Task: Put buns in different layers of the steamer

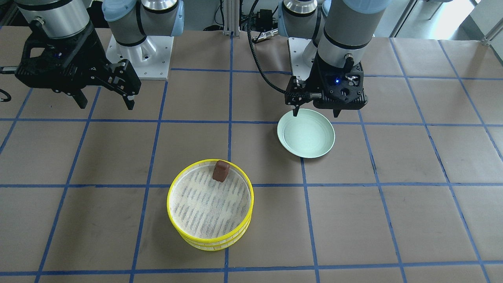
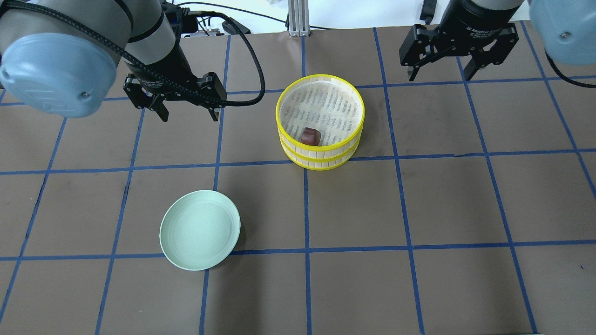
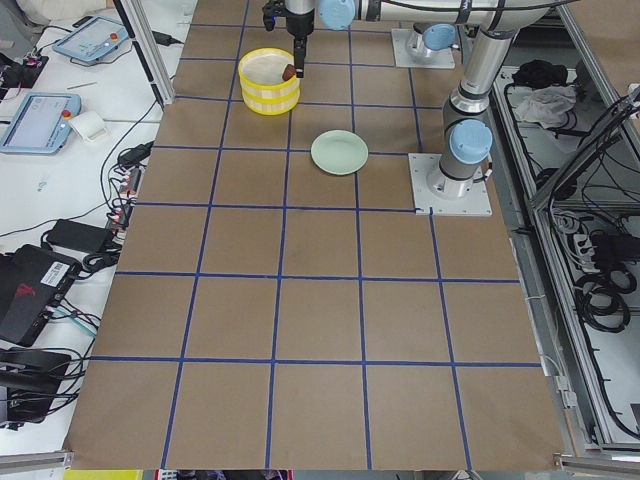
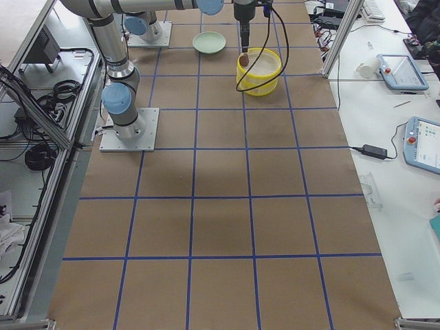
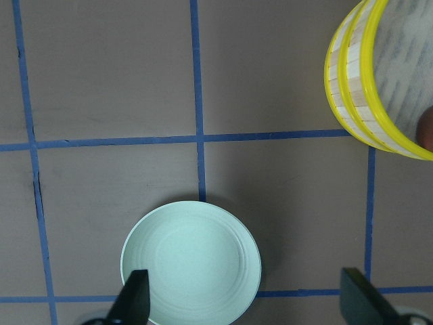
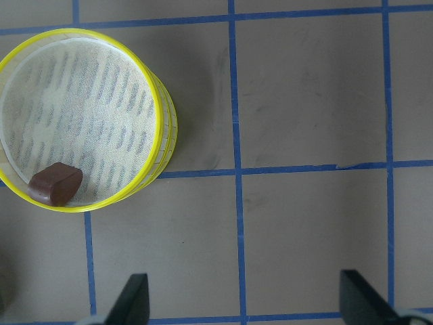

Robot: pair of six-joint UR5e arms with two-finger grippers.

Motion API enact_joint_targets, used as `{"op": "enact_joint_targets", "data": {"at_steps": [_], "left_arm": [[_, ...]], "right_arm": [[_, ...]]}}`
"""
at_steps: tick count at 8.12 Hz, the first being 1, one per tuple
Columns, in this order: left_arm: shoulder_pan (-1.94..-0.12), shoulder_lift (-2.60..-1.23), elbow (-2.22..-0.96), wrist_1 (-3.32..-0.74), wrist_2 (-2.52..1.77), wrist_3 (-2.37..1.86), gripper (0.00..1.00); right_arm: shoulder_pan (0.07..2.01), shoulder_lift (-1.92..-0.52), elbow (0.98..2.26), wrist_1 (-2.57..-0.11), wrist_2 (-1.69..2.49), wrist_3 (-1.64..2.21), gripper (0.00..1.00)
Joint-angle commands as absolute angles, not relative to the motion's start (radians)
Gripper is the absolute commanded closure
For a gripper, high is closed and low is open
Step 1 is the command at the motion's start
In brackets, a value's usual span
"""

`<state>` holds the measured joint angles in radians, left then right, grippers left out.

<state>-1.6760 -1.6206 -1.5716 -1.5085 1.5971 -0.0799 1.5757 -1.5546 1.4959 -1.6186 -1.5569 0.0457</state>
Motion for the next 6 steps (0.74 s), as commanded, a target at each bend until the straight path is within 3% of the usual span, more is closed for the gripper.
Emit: {"op": "enact_joint_targets", "data": {"at_steps": [1,6], "left_arm": [[-1.68,-1.614,-1.572,-1.517,1.601,-0.08,0.0],[-1.68,-1.588,-1.632,-1.506,1.623,-0.066,0.0]], "right_arm": [[1.578,-1.554,1.497,-1.62,-1.555,0.044,0.0],[1.578,-1.555,1.497,-1.62,-1.555,0.044,0.0]]}}
